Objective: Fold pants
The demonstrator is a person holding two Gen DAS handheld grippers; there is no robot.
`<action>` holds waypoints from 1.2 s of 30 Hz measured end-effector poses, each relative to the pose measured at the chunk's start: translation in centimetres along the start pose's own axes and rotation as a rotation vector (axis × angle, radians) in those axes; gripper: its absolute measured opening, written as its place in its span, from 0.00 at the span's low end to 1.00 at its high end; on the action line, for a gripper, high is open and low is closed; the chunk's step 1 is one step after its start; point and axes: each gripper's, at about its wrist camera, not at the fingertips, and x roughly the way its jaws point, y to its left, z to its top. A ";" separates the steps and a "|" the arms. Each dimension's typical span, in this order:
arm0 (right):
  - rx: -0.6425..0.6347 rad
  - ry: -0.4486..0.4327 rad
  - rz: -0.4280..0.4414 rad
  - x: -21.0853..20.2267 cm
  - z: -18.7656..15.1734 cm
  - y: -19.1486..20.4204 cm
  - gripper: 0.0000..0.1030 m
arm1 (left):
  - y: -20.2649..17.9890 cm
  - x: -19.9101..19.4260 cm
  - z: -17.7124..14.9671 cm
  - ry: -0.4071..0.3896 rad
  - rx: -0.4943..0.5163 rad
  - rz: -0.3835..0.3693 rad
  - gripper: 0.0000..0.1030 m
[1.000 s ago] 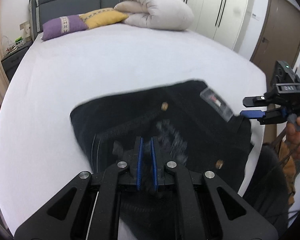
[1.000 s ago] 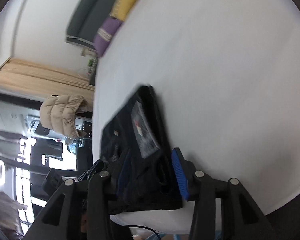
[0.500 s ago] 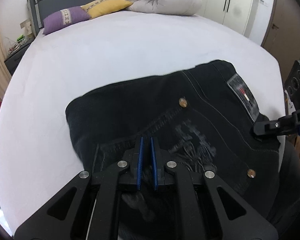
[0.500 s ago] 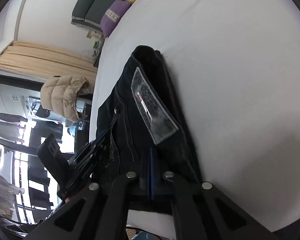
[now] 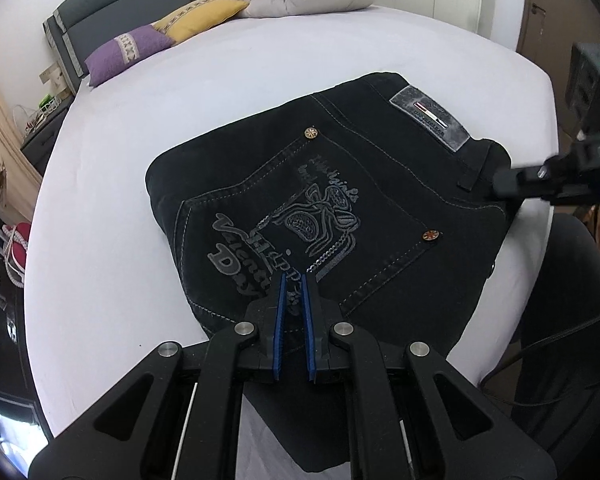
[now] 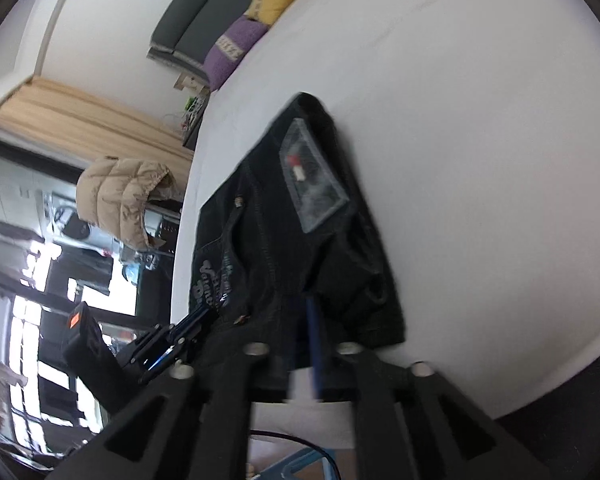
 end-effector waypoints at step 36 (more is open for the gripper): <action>-0.141 0.187 -0.163 5.9 7.5 1.3 0.19 | 12.8 5.7 2.3 0.143 -0.580 -0.413 0.27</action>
